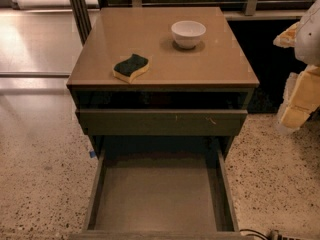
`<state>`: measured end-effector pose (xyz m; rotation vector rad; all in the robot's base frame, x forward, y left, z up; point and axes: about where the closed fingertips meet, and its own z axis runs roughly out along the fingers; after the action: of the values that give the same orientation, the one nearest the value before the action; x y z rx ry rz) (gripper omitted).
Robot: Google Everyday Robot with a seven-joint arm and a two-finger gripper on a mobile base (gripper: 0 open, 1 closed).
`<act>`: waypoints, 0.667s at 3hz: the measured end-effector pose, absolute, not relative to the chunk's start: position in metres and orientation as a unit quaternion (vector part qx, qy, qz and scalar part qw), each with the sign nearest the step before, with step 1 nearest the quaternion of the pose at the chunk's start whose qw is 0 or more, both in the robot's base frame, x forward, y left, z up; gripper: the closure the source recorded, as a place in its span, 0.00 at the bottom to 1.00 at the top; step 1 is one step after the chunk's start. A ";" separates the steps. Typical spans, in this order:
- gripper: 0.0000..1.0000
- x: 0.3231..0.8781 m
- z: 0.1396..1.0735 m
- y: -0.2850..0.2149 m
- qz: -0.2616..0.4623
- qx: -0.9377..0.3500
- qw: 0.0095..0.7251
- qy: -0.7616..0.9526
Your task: Place sponge into middle drawer
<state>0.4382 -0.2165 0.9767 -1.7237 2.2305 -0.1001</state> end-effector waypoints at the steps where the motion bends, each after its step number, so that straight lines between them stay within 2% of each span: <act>1: 0.00 0.438 0.977 -0.216 -0.035 -0.603 0.160 0.781; 2: 0.00 0.463 0.980 -0.203 -0.048 -0.619 0.173 0.765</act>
Offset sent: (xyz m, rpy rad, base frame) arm 0.0579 0.0295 0.0040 -0.0242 -0.0760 0.0944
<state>0.4629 -0.2035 0.9802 -1.7545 2.1700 -0.1353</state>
